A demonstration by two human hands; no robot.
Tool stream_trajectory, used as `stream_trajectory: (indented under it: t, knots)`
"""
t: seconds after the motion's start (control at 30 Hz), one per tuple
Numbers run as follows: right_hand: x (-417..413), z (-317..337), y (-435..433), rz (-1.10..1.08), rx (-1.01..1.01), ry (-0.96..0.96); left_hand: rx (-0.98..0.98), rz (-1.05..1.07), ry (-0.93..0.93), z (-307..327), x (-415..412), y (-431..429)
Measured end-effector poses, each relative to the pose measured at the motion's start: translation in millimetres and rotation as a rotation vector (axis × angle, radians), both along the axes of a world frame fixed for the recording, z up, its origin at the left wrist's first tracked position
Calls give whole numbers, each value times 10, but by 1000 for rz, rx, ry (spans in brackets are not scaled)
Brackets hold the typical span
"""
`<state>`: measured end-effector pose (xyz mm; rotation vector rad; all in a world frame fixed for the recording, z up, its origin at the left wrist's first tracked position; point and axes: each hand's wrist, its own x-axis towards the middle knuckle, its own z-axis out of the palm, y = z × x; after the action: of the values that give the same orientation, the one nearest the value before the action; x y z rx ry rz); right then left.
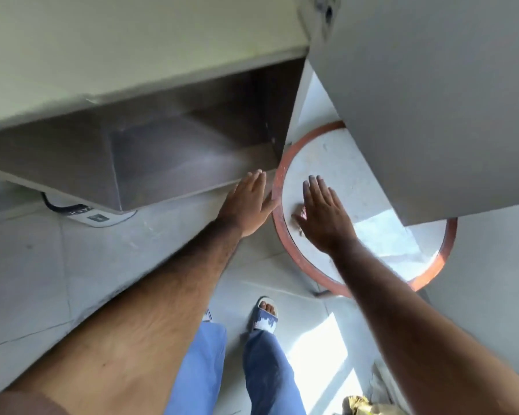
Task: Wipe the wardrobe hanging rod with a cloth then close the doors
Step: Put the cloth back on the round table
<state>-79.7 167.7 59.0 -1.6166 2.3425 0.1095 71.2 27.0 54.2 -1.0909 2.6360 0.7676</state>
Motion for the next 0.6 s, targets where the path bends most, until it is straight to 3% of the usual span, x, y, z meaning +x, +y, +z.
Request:
stream_trajectory:
  t: [0.27, 0.47, 0.6]
  knots:
    - [109, 2028, -761, 186, -261, 285, -408, -14, 109, 2038, 480, -656]
    - [181, 3578, -1081, 202, -533, 490, -745, -18, 290, 3751, 582, -947]
    - [276, 4614, -1006, 63, -752, 591, -919, -32, 430, 4846, 554, -972]
